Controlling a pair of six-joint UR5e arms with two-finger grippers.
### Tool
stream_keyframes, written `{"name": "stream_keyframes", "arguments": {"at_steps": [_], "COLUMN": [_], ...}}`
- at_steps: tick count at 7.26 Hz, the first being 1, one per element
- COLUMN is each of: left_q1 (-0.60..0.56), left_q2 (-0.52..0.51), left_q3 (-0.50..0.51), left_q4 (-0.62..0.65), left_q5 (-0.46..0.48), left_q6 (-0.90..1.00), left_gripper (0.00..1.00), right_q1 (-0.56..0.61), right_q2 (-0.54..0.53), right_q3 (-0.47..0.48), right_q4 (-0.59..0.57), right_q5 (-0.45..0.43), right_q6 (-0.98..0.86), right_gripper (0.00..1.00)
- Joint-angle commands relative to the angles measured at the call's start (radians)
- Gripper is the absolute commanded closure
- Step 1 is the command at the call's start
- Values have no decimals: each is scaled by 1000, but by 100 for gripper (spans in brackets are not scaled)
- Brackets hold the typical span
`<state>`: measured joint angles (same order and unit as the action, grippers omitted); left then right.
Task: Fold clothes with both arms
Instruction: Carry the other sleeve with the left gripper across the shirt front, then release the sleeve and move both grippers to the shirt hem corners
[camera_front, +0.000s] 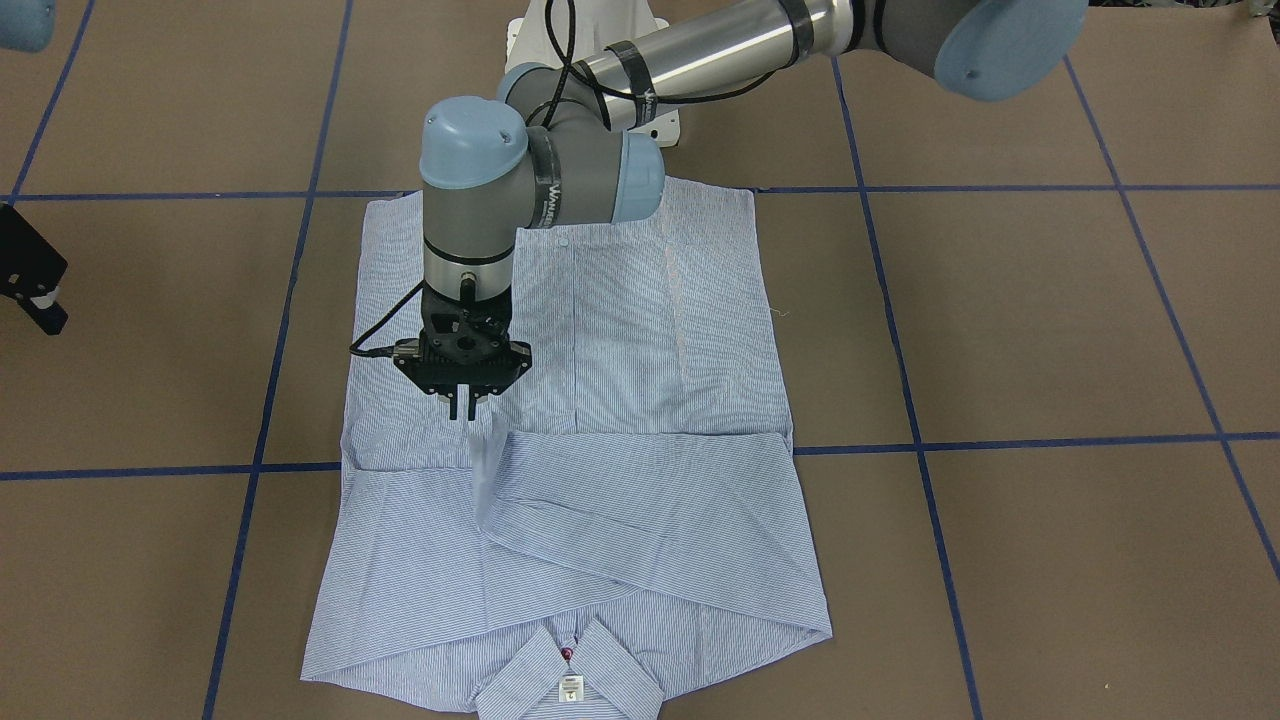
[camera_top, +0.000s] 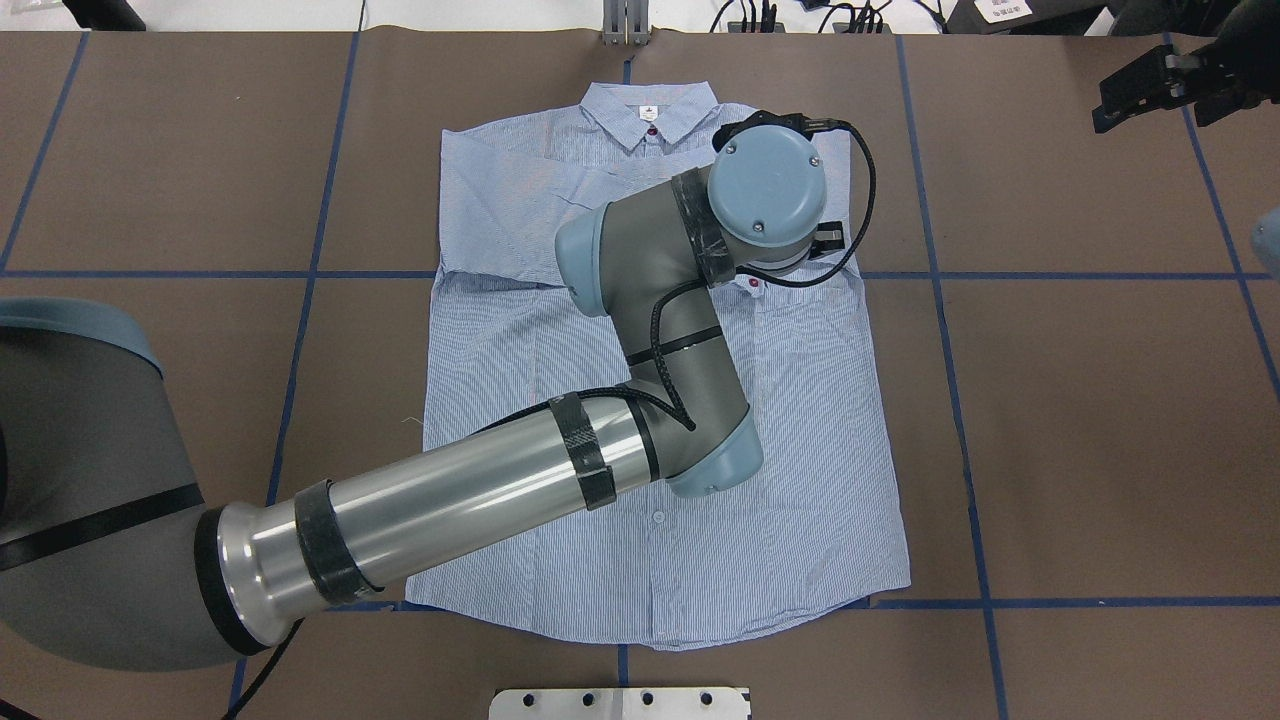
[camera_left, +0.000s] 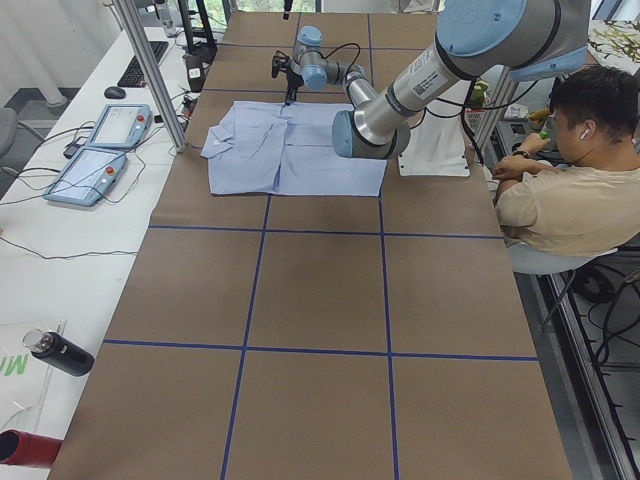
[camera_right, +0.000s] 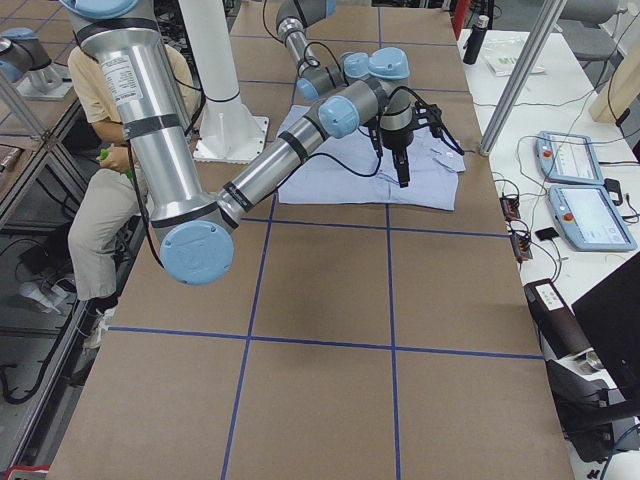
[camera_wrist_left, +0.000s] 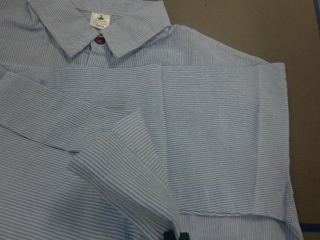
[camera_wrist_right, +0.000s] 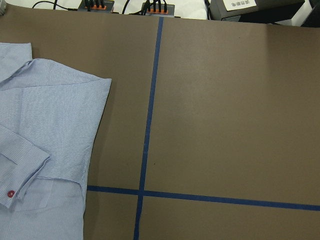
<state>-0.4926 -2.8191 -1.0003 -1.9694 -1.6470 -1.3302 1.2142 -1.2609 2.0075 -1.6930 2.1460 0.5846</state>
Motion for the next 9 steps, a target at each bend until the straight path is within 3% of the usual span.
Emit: {"name": "stream_keyframes", "arguments": {"at_steps": [1, 3, 4, 5, 7, 9], "left_q1": [28, 25, 22, 16, 12, 5], "left_q2": [-34, -19, 39, 146, 469, 756], "left_q3": [2, -39, -141, -308, -757, -1046], "left_q4": [-5, 18, 76, 143, 266, 271], "left_q5": [3, -14, -45, -46, -47, -48], "left_q6": [-1, 61, 97, 124, 230, 299], "left_gripper": [0, 0, 0, 0, 0, 0], "right_q1": [-1, -69, -131, -212, -414, -676], "right_q2": [0, 9, -1, -18, -87, -204], "right_q3": [5, 20, 26, 69, 205, 343], "right_q4": [1, 33, 140, 173, 170, 170], "right_q5": [0, -6, -41, -93, -242, -457], "right_q6": [18, 148, 291, 416, 606, 807], "right_gripper": [0, 0, 0, 0, 0, 0]}}
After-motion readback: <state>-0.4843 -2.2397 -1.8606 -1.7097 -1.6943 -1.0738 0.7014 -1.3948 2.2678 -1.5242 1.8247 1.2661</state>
